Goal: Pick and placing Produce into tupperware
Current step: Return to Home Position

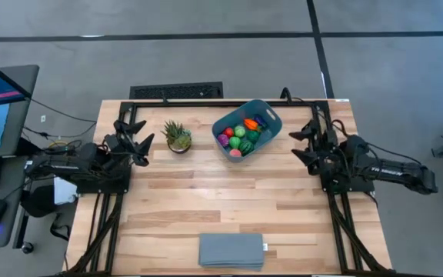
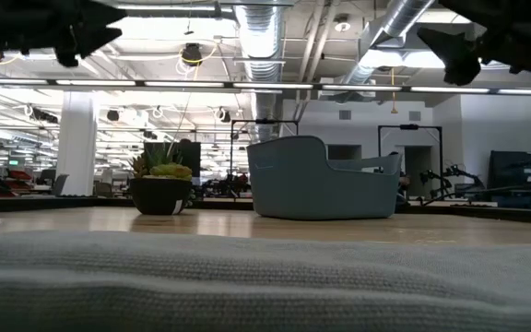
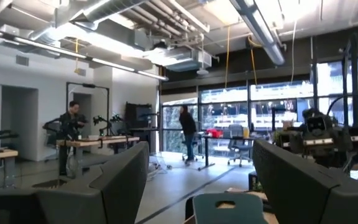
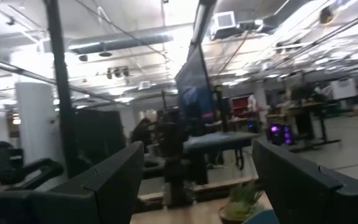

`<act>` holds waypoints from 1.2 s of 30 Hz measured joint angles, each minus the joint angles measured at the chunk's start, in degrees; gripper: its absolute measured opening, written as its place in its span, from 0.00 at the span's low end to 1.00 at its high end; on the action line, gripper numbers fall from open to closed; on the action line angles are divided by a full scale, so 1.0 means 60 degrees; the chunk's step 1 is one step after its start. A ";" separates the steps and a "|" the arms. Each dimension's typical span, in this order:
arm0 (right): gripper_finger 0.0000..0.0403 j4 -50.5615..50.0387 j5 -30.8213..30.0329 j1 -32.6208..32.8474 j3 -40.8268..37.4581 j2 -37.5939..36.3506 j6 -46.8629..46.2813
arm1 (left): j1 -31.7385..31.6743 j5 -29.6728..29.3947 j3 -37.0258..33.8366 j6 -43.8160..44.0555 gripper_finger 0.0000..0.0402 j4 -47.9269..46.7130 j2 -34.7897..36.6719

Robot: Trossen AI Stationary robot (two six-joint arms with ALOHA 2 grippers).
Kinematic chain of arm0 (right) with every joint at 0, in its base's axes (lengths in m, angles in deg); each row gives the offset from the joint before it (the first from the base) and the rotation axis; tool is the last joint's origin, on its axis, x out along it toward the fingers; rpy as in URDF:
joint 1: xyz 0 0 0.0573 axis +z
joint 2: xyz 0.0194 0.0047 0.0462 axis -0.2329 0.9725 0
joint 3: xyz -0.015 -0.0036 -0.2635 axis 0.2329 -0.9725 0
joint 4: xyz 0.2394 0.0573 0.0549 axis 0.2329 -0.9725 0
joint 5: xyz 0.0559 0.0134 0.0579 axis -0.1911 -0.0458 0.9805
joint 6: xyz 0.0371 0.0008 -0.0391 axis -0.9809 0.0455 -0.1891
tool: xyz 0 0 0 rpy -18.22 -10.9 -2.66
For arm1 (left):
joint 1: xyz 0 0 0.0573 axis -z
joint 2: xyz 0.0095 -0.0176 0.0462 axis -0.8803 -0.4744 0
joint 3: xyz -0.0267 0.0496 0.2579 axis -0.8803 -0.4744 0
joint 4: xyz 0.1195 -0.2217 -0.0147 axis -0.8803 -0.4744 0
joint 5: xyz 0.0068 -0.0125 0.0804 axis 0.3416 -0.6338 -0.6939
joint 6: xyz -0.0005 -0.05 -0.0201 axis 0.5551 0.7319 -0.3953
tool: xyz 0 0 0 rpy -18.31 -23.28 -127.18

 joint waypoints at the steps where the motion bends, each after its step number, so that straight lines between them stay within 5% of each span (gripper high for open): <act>1: 0.80 0.0077 -0.0003 0.0109 -0.0103 0.0002 0.0000 | 0.0000 0.0013 -0.0248 0.0013 0.68 0.0325 0.0045; 18: 0.80 -0.0043 0.0021 0.1443 -0.0610 -0.0002 -0.0089 | 0.0033 0.0590 -0.0795 0.0503 0.68 -0.0042 0.0696; 36: 0.80 0.0350 -0.1566 0.3232 -0.0617 0.0001 0.0815 | 0.0835 0.0467 -0.0813 -0.0201 0.68 0.0392 0.0696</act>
